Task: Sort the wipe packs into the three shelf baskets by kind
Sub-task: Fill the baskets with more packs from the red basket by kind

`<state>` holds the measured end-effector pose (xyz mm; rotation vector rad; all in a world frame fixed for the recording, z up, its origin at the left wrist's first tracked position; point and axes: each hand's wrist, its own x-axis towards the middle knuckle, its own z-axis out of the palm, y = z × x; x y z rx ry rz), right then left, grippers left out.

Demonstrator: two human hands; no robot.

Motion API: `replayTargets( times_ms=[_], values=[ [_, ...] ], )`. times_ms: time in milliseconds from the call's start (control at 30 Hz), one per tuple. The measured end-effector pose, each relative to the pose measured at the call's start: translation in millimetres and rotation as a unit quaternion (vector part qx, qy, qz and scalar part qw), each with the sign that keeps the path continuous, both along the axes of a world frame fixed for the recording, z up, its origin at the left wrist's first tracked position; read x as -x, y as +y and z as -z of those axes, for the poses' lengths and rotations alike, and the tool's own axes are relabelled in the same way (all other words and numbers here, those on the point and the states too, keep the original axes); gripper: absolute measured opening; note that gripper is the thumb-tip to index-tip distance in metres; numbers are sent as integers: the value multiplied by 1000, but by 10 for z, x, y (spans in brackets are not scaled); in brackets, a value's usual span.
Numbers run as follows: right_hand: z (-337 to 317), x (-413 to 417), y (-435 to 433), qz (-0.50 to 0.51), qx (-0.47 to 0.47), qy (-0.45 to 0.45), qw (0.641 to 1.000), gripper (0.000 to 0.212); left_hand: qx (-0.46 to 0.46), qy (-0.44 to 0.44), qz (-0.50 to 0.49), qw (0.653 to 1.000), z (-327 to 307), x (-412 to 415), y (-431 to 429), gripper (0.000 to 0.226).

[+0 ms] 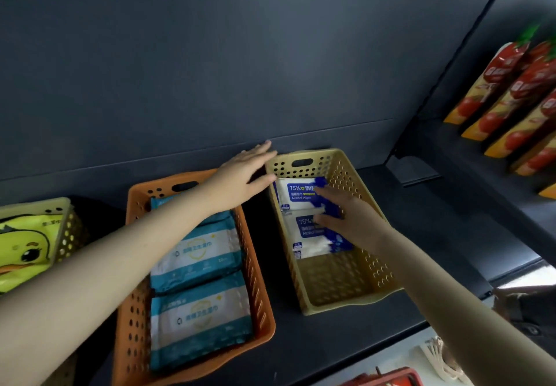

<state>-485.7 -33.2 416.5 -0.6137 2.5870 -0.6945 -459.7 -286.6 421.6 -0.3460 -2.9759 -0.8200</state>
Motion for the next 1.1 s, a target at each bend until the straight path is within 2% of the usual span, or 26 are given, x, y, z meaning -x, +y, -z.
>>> replayTargets(
  times_ms=[67, 167, 267, 333, 467, 533, 667, 833, 933, 1000, 1100],
  values=[
    [-160, -90, -74, -15, 23, 45, 999, 60, -3, 12, -20, 1000, -69, -279, -241, 59],
    [-387, -281, -338, -54, 73, 93, 992, 55, 46, 7, -40, 998, -154, -697, -655, 61],
    [-474, -520, -682, -106, 111, 123, 980, 50, 112, -23, -42, 993, -173, -1040, -919, 79],
    [-451, -666, -887, -155, 93, 141, 973, 48, 179, -56, -30, 982, -105, -1173, -1036, 90],
    [-239, -830, -1231, -234, 16, 152, 960, 45, 267, -131, -36, 954, 70, -1273, -1106, 81],
    [-104, -847, -1354, -251, -29, 154, 955, 44, 269, -140, -47, 952, 82, -1270, -1102, 81],
    [-18, -860, -1415, -224, -80, 156, 959, 44, 272, -183, -37, 944, 34, -1217, -1099, 83],
    [26, -900, -1430, -219, -100, 161, 957, 45, 322, -234, -21, 917, 40, -1127, -1045, 86],
    [16, -889, -1428, -216, -97, 159, 958, 45, 331, -233, -16, 914, 24, -1097, -1012, 84],
    [-19, -935, -1378, -214, -83, 176, 957, 46, 314, -233, -11, 920, -23, -1089, -1015, 85],
    [-73, -1139, -1245, -211, -39, 205, 955, 44, 229, -231, -8, 946, -64, -1079, -1020, 89]
  ],
)
